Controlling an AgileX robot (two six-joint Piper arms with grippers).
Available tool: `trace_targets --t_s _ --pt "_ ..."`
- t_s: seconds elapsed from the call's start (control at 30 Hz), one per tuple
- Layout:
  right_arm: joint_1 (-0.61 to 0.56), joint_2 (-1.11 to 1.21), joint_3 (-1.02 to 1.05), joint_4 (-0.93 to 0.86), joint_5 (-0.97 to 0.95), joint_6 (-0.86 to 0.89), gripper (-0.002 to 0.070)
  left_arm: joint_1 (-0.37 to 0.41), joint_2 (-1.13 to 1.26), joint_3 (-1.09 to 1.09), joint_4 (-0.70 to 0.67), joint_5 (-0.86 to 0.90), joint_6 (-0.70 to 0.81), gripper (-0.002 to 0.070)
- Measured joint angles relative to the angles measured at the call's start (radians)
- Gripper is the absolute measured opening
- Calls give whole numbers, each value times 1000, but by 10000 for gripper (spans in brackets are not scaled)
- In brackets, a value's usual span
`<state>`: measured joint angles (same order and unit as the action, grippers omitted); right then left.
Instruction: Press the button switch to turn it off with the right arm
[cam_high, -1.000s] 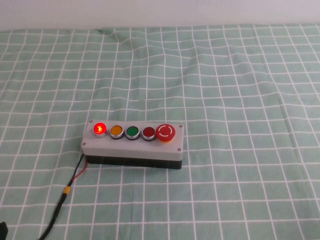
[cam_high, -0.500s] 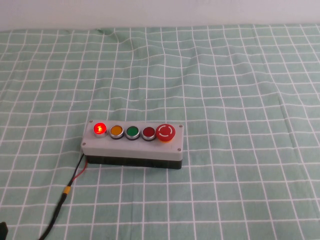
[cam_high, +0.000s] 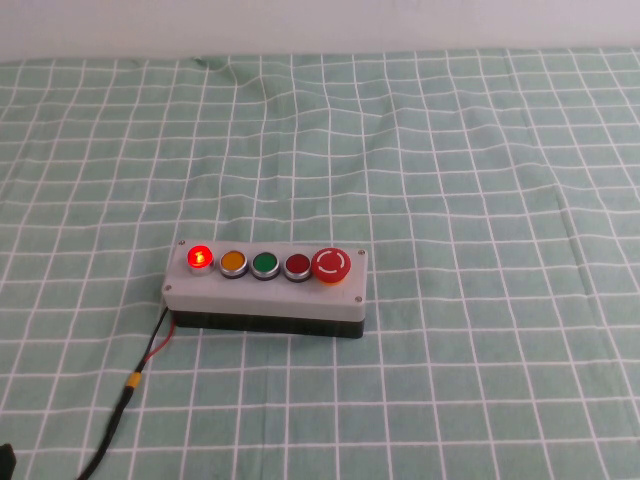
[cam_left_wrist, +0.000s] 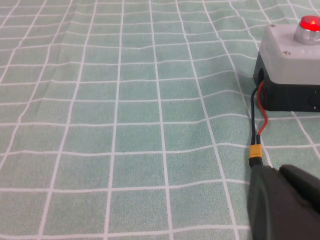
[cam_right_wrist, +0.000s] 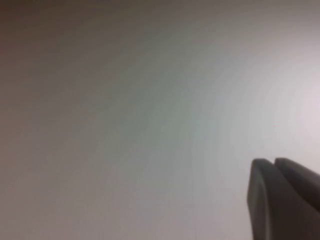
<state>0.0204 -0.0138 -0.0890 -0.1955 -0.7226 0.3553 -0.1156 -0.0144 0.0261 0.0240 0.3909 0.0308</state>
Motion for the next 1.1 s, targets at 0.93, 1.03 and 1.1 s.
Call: trace_targets --t_s 0.93,1.03,1.1 --pt "-1 867 -863 814 1563 -672 -16 0 0 0 0 0 0 -3" --pt "-1 963 -872 1023 1592 -865 -16 0 0 0 0 0 0 -3" --pt "-1 1017 -886 1105 1591 -929 -16 0 0 0 0 0 0 -3"
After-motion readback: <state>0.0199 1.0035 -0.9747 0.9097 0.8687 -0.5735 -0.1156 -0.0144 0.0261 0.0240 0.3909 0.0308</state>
